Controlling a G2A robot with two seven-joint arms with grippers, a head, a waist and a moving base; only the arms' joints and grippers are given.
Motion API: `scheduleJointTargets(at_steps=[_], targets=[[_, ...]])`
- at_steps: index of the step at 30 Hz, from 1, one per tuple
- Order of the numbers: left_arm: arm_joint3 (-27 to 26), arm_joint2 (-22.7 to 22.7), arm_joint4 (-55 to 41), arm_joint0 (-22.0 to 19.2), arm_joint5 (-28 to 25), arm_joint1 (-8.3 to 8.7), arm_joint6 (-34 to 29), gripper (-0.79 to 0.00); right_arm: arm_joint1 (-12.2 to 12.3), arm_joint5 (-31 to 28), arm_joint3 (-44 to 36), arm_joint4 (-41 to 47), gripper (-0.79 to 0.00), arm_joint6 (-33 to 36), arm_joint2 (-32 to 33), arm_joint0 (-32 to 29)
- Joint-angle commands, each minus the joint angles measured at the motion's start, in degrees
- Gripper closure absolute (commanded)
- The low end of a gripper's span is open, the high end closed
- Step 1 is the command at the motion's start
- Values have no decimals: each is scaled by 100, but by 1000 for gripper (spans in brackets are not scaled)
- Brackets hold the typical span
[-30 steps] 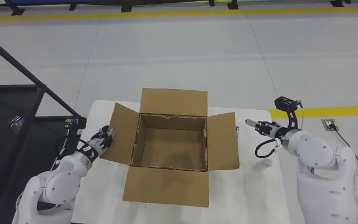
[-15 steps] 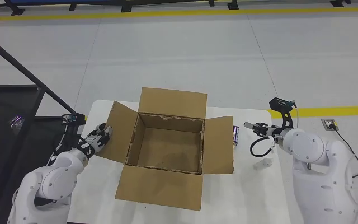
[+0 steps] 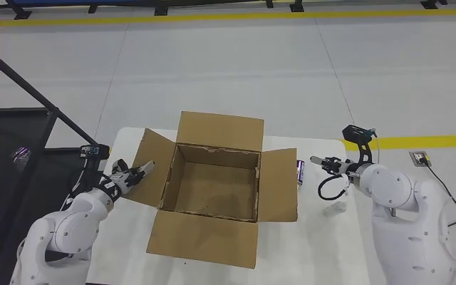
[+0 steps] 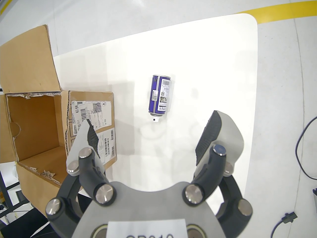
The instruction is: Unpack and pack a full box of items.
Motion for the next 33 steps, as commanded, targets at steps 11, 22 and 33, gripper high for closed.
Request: scheduleJointTargets(at_steps=[11, 22, 33], targets=[[0, 0, 0, 0, 0, 0, 0, -785, 49, -161, -162, -87, -785, 292, -428, -130], [0, 0, 0, 0, 0, 0, 0, -785, 77, -919, -307, 864, -785, 354, -763, 100], [0, 0, 0, 0, 0, 0, 0, -785, 68, -887, -324, 931, -785, 462, -1554, 593]])
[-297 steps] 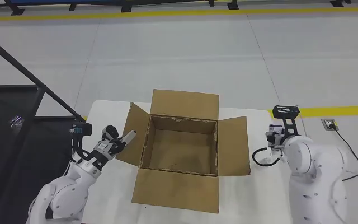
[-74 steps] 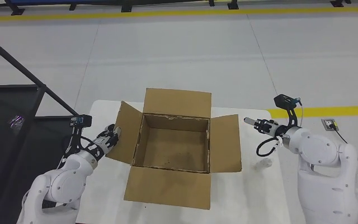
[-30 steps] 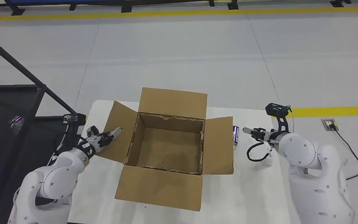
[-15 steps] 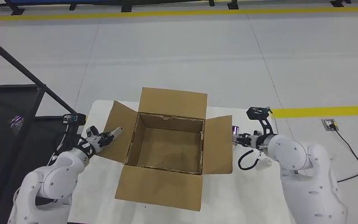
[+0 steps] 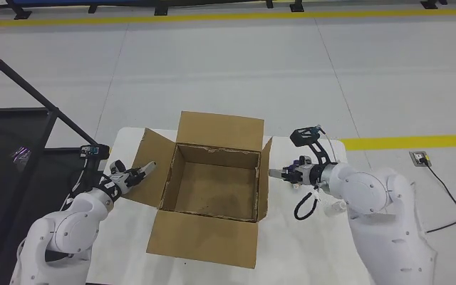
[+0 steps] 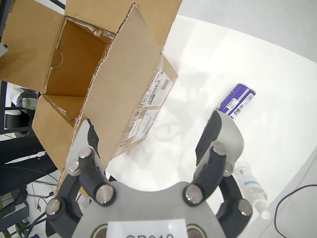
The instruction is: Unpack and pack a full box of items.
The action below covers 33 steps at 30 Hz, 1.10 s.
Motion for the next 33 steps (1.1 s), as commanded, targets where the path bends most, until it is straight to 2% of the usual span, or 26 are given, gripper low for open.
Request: scheduleJointTargets(at_steps=[1, 7, 14, 19, 25, 27, 33], targets=[[0, 0, 0, 0, 0, 0, 0, -785, -25, 119, 168, -176, -785, 0, -319, 191], [0, 0, 0, 0, 0, 0, 0, -785, -138, 357, 707, -480, -785, -122, -1162, 722], [0, 0, 0, 0, 0, 0, 0, -785, -186, 438, 1169, -518, -785, -245, -1424, 982], [0, 0, 0, 0, 0, 0, 0, -785, -155, 719, 1150, -682, -785, -532, -1233, 909], [0, 0, 0, 0, 0, 0, 0, -785, -61, 1334, 1042, -1203, -785, -673, -749, 696], [0, 0, 0, 0, 0, 0, 0, -785, -44, 1520, 1322, -1340, -785, -661, -630, 751], [0, 0, 0, 0, 0, 0, 0, -785, -58, 1445, 2787, -1187, -785, -717, -558, 1189]])
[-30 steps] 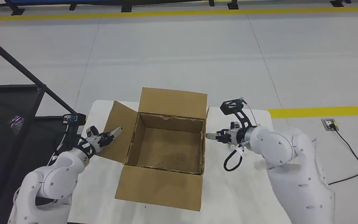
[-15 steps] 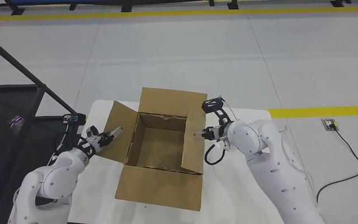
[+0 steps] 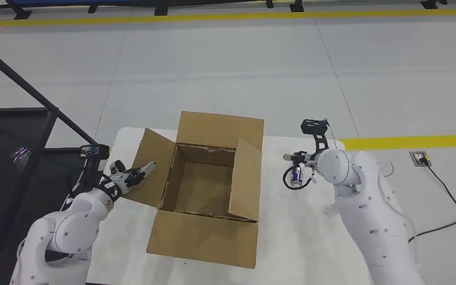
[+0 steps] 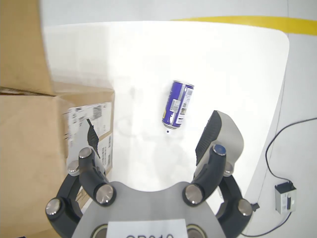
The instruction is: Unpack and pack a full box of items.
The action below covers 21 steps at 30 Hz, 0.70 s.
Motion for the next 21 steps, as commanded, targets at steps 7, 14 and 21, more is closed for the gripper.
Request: scheduleJointTargets(at_steps=[7, 14, 21], targets=[[0, 0, 0, 0, 0, 0, 0, -785, -128, -395, 1868, 467, -785, -459, -282, 631], [0, 0, 0, 0, 0, 0, 0, -785, -249, -598, 2919, 664, -785, -798, -541, 1033], [0, 0, 0, 0, 0, 0, 0, -785, -371, -728, 3691, 809, -739, -972, -764, 1344]])
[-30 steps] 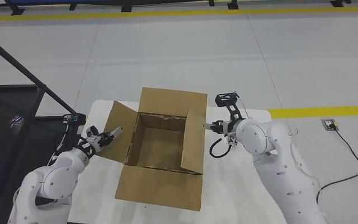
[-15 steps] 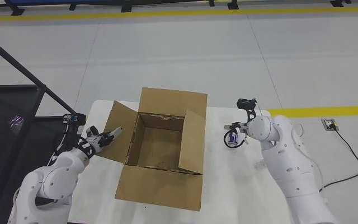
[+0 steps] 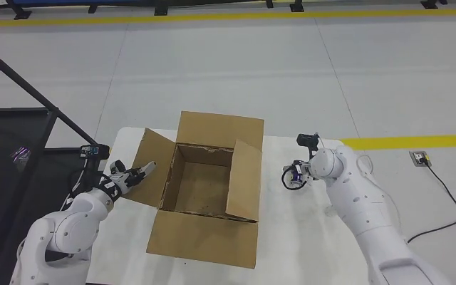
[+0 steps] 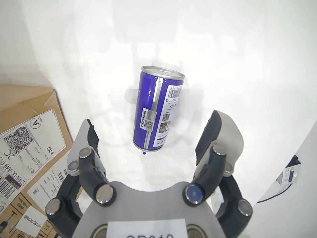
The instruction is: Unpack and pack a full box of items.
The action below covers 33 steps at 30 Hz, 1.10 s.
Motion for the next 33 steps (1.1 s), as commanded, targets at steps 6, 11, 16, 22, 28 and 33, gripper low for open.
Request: scheduleJointTargets(at_steps=[6, 11, 16, 22, 28, 33], targets=[[0, 0, 0, 0, 0, 0, 0, -785, -123, -113, 674, 171, -348, -191, -166, 261], [0, 0, 0, 0, 0, 0, 0, -785, -193, -66, 1016, 226, -43, -347, -242, 437], [0, 0, 0, 0, 0, 0, 0, -785, -187, -330, 797, 455, 0, -550, -139, 516], [0, 0, 0, 0, 0, 0, 0, -785, -53, -115, -1297, 245, 0, -482, 4, 57], [0, 0, 0, 0, 0, 0, 0, -785, 121, 579, -4969, -455, 0, 110, 148, -1226], [0, 0, 0, 0, 0, 0, 0, -785, 106, 319, -6079, -400, 0, 360, -193, -1509]])
